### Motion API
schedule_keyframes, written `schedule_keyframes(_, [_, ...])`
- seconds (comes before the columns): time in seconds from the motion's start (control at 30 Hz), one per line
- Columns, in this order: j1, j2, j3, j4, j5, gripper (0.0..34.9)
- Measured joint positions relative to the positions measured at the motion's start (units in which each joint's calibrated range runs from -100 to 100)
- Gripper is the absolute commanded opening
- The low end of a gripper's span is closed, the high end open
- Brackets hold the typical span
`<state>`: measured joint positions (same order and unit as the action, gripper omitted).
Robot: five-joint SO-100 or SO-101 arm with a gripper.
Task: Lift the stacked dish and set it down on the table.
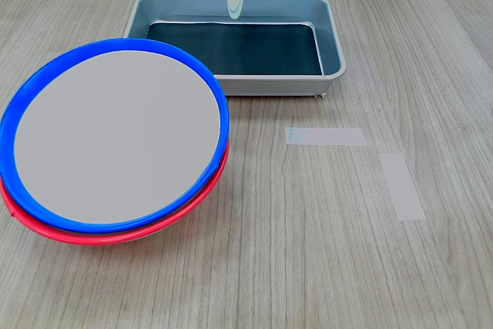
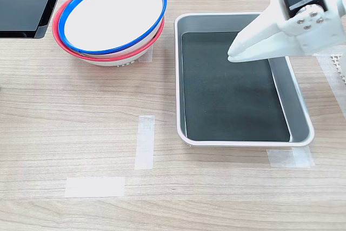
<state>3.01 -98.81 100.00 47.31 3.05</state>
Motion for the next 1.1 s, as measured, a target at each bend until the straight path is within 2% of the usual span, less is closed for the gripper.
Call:
schedule_keyframes(0.7, [0.00,0.00,0.00,0.00,0.00,0.4])
schedule_keyframes(0.73, [0.00,0.00,0.00,0.00,0.00,2.3])
schedule_keyframes(0.8, [0.00,0.00,0.00,0.00,0.00,0.4])
schedule_keyframes(1.03, [-0.35,0.00,0.00,0.08,-0.29,0.3])
schedule_keyframes(1.07, [0.00,0.51,-0.18,-0.98,0.00,1.2])
schedule_keyframes(1.1, [1.68,3.15,-1.91,-3.26,0.73,3.8])
